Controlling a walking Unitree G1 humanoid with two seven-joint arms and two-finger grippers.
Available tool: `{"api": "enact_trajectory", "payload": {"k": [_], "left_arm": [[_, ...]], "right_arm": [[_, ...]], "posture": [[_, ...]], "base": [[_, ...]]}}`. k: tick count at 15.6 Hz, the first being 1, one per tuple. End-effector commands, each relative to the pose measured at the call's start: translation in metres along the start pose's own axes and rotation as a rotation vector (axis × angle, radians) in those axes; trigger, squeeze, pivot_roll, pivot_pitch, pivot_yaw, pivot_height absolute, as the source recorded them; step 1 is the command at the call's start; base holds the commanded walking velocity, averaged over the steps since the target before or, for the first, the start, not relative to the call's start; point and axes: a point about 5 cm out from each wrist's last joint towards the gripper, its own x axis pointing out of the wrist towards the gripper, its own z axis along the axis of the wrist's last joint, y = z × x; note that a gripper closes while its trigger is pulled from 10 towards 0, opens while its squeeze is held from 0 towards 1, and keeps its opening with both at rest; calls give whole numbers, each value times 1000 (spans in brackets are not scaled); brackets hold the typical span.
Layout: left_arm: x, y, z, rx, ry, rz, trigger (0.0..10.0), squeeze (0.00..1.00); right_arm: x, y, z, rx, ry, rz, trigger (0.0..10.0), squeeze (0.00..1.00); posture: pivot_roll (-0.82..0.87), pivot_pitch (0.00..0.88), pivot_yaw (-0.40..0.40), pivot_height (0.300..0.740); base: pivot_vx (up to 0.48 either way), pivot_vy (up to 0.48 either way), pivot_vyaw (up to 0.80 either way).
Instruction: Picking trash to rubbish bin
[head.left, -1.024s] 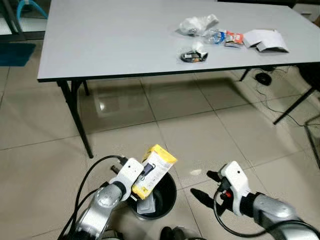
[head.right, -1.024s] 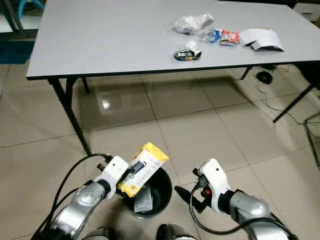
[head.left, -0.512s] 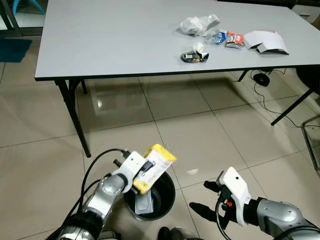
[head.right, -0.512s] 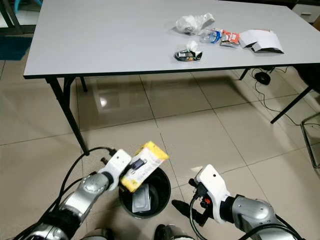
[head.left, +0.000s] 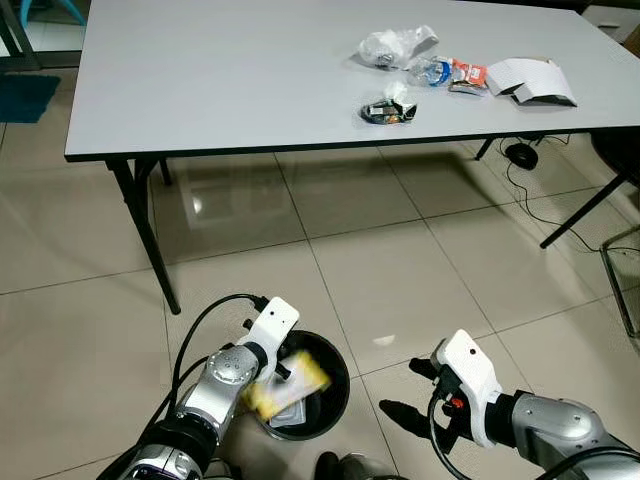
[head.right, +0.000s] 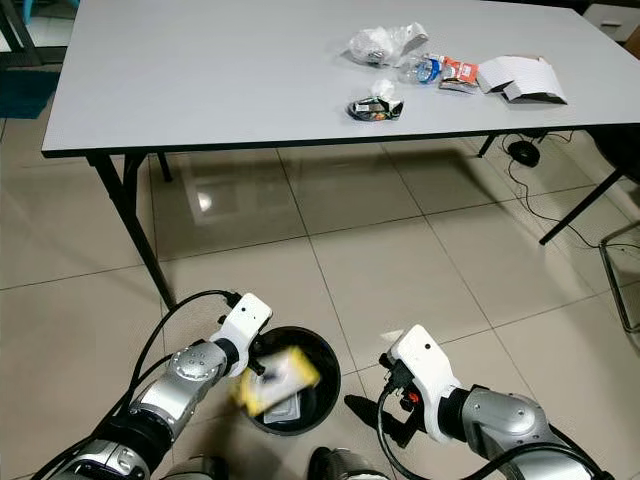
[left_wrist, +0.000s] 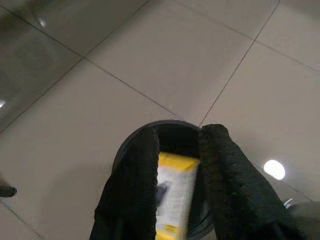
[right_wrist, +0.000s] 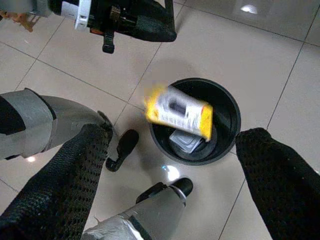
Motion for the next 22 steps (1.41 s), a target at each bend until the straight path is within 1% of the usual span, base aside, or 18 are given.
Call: {"api": "enact_trajectory", "payload": {"k": [1, 2, 4, 5, 6, 7, 8, 9, 10, 11, 12, 13, 16, 18, 20, 22], "left_arm": [[2, -10, -1, -41, -23, -35, 10000, 1000], [2, -12, 0, -50, -36, -35, 10000, 1000], [2, -13, 2, -37, -62, -23, 10000, 1000], [-4, -11, 6, -68, -133, 29, 10000, 0], [-18, -3, 4, -136, -168, 116, 10000, 0], [-23, 0, 3, -166, -176, 140, 10000, 0], [-30, 2, 3, -199, -209, 162, 10000, 0], [-42, 6, 2, -219, -233, 222, 10000, 0], [-55, 9, -2, -226, -241, 268, 10000, 0], [-78, 14, -14, -215, -220, 355, 10000, 0], [-86, 16, -20, -217, -208, 397, 10000, 0], [-97, 19, -28, -267, -199, 472, 10000, 0], [-99, 20, -28, -271, -184, 501, 10000, 0], [-103, 17, -22, -271, -174, 500, 10000, 0], [-104, 17, -17, -265, -176, 501, 10000, 0], [-104, 18, -14, -267, -181, 501, 10000, 0]], "right_arm": [[-3, -4, 0, -2, 13, -25, 10000, 0], [-3, -4, 0, -2, 11, -29, 10000, 0], [-2, -5, 1, -3, 8, -36, 10000, 0], [0, -6, 1, 0, -2, -71, 10000, 0], [7, -10, 0, 12, -22, -151, 10000, 0], [9, -12, 0, 10, -29, -187, 10000, 0], [12, -14, -1, 14, -39, -233, 10000, 0], [16, -17, -1, 34, -62, -299, 10000, 0], [21, -21, -3, 44, -84, -372, 10000, 0], [28, -25, -8, 72, -110, -475, 10000, 0], [31, -26, -10, 75, -116, -513, 10000, 0], [39, -28, -11, 85, -132, -573, 10000, 0], [48, -27, -9, 107, -152, -591, 10000, 0], [53, -31, -7, 111, -184, -634, 10000, 0], [53, -37, -7, 81, -202, -702, 10000, 0], [54, -40, -7, 65, -206, -725, 10000, 0]], "posture": [[-107, 154, -146, 740], [-107, 154, -147, 740], [-105, 151, -144, 740], [-100, 141, -133, 740], [-89, 131, -126, 740], [-83, 125, -124, 740], [-79, 123, -123, 740], [-63, 109, -118, 740], [-48, 97, -118, 740], [-13, 71, -125, 740], [-9, 67, -126, 740], [9, 49, -133, 740], [27, 32, -132, 740], [30, 24, -125, 740], [31, 18, -118, 740], [31, 14, -115, 740]], "base": [[0, 0, 0], [0, 0, 0], [0, 0, 0], [0, 0, 0], [0, 0, 0], [0, 0, 0], [0, 0, 0], [0, 0, 0], [0, 0, 0], [0, 0, 0], [0, 0, 0], [0, -289, 0], [0, -480, 0], [0, -480, 0], [0, -480, 0], [0, -480, 0]]}}
